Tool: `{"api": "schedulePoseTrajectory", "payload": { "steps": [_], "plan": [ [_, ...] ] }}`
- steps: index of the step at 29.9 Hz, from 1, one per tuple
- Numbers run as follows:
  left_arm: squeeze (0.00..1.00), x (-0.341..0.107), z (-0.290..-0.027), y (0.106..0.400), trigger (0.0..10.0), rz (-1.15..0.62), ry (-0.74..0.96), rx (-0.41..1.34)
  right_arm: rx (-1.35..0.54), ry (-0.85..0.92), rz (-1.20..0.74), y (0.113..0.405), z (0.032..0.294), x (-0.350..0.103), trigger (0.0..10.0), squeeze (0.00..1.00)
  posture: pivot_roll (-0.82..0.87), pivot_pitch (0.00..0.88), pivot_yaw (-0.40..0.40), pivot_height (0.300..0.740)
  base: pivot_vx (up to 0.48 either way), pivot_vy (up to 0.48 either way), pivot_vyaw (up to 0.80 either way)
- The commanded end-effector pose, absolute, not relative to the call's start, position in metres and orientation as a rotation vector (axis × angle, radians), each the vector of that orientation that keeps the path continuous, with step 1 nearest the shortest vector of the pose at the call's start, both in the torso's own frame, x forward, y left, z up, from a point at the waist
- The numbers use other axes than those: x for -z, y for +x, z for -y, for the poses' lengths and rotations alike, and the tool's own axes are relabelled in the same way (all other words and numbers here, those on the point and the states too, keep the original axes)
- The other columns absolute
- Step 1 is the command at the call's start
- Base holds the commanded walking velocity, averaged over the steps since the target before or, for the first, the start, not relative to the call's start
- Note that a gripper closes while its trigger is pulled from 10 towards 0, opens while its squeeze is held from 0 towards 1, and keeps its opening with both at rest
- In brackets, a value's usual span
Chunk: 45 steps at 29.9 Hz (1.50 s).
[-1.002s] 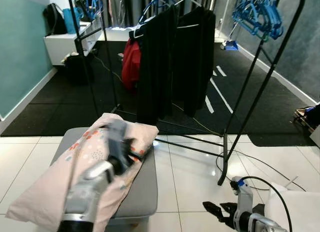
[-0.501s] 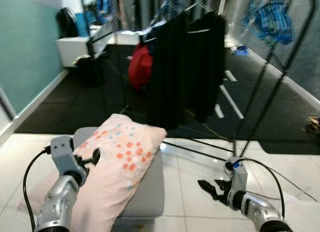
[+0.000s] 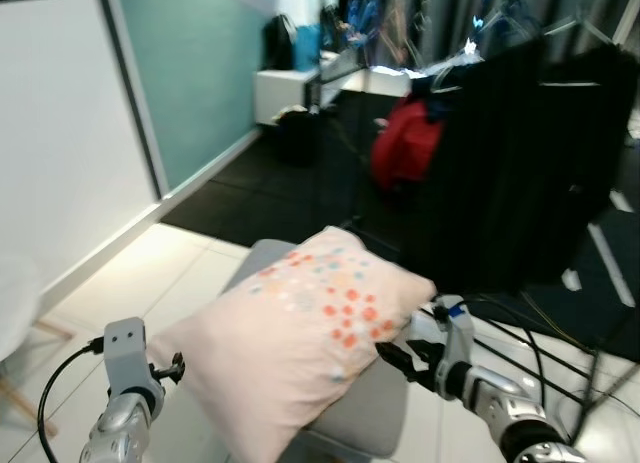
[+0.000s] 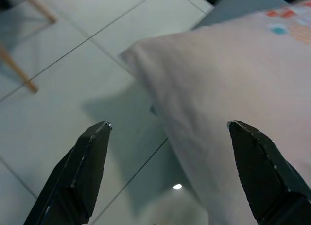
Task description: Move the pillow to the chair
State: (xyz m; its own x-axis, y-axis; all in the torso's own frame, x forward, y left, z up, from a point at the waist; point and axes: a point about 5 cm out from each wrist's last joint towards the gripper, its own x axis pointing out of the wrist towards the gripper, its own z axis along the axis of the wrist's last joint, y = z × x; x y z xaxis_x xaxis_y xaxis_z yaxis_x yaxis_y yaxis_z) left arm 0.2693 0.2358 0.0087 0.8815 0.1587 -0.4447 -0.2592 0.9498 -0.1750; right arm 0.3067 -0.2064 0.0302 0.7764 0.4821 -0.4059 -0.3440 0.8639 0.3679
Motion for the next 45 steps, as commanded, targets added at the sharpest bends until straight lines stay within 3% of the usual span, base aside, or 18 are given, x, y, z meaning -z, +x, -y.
{"api": "schedulePoseTrajectory", "payload": {
  "steps": [1,11,24,33,45],
  "plan": [
    [0.0,-0.004,-0.23,0.268,10.0,-0.448,-0.275,-0.21,-0.416,0.289,-0.496,0.309,0.21,-0.032,10.0,0.0,-0.16,0.0,-0.047,0.74,0.0,0.0,0.8],
    [0.0,0.0,-0.22,0.27,10.0,-0.421,-0.285,-0.168,-0.165,0.31,-0.456,0.33,0.224,-0.051,10.0,0.0,-0.17,0.0,-0.038,0.74,0.0,0.0,0.32],
    [0.0,-0.028,-0.228,0.288,10.0,-0.24,-0.344,-0.146,-0.012,0.439,-0.374,0.345,0.238,-0.071,10.0,0.0,-0.17,0.0,-0.034,0.69,0.0,0.0,0.0],
    [0.0,-0.03,-0.227,0.289,10.0,-0.236,-0.32,-0.133,0.0,0.495,-0.367,0.346,0.238,-0.073,10.0,0.0,-0.16,0.006,-0.031,0.65,0.0,0.0,0.0],
    [0.0,-0.029,-0.236,0.284,10.0,-0.224,-0.363,-0.19,-0.023,0.528,-0.397,0.349,0.221,-0.069,10.0,0.0,-0.16,0.053,-0.015,0.59,0.0,0.0,0.0]
  ]
}}
